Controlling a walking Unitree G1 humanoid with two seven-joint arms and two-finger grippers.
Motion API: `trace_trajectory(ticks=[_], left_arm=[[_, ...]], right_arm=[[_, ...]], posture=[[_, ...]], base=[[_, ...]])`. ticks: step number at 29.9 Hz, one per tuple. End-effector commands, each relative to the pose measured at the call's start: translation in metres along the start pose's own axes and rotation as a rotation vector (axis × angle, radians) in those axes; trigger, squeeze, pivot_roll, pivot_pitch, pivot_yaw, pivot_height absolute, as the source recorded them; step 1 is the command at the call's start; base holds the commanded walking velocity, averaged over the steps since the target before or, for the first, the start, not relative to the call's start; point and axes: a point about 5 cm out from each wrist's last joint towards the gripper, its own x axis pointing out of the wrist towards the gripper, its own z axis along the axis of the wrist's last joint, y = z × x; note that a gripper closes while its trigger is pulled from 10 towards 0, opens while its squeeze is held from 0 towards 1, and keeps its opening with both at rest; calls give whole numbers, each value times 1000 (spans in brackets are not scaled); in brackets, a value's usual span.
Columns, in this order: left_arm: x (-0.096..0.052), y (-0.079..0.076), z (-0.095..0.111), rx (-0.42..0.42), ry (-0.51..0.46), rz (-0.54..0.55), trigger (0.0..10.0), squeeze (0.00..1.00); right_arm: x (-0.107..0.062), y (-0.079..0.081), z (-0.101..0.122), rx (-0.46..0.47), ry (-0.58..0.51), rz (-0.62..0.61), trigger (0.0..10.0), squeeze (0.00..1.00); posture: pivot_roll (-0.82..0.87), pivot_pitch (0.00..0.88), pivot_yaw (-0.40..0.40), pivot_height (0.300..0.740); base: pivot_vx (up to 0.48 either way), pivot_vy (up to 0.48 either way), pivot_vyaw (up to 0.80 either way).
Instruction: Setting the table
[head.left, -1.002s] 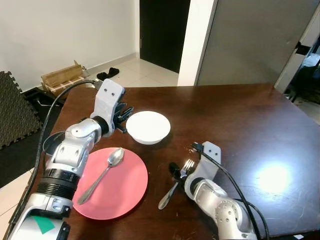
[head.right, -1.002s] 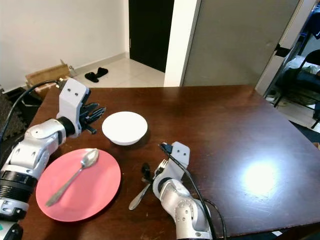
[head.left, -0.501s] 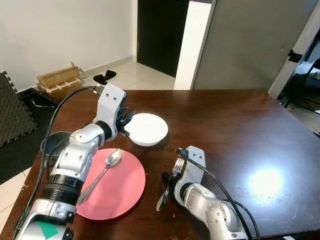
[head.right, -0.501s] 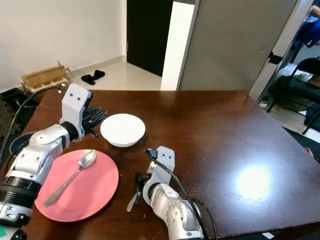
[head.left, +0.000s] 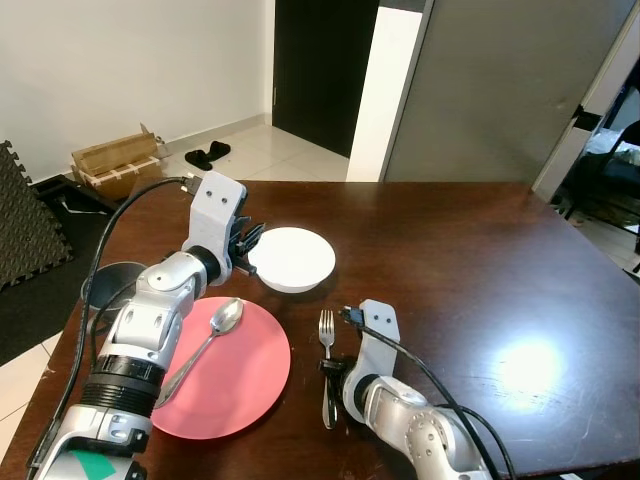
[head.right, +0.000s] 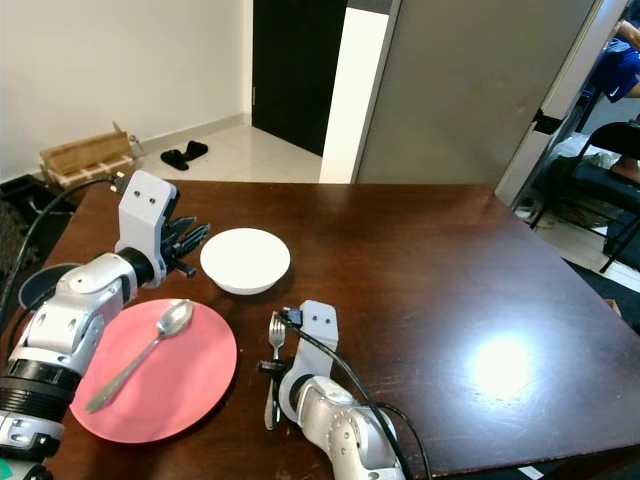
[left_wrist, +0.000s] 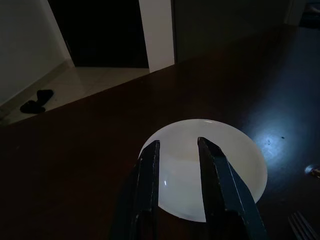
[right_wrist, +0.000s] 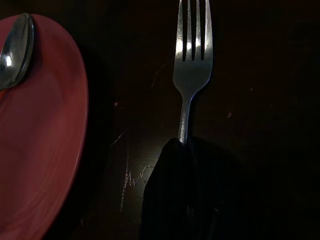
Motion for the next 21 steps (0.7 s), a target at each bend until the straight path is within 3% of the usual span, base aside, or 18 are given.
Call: trace_trajectory(ticks=[1,4,7,8,10,12,13,15,16,17,18,21], left_arm=[[-1,-1,-2,-5,8,0,10000,0],[-1,-2,-2,-6,8,0,10000,0],[-1,-2,-2,-9,8,0,10000,0],[-2,-3,-2,-10,7,0,10000,0],[-2,-4,-2,-12,7,0,10000,0],[-3,-4,-2,-12,7,0,10000,0],[-3,-4,-2,-12,7,0,10000,0],[-4,-3,-3,-14,7,2,10000,0],[-4,-3,-3,-14,7,2,10000,0],[-5,-2,-3,-16,8,5,10000,0],[-5,-2,-3,-16,7,6,10000,0],[-5,-1,-1,-18,5,6,10000,0]], right_arm=[[3,-22,-39,0,192,-89,0,0],[2,-25,-37,-7,183,-97,0,0],[-1,-29,-29,-112,123,-101,0,0],[-4,-29,-19,-208,52,-96,10000,0],[-13,-26,0,-353,-76,-78,10000,0],[-17,-25,8,-402,-128,-70,10000,0],[-17,-25,8,-402,-128,-70,10000,0],[-32,-19,39,-422,-292,-26,10000,0],[-32,-19,39,-422,-292,-26,10000,0],[-52,-14,70,-390,-443,43,10000,0],[-61,-11,81,-368,-491,91,10000,0],[-75,-6,95,-315,-550,176,10000,0]], posture=[[-4,109,-61,740],[-12,109,-53,740],[-8,109,-53,740],[-5,108,-54,740],[-1,107,-56,740],[0,107,-56,740],[0,107,-56,740],[-1,106,-51,740],[-1,106,-51,740],[-4,105,-47,740],[-5,104,-45,740],[-8,102,-40,740]], base=[[0,0,0],[0,0,0],[0,0,0],[0,0,0],[0,0,0],[0,0,0],[0,0,0],[0,0,0],[0,0,0],[0,0,0],[0,0,0],[0,0,0]])
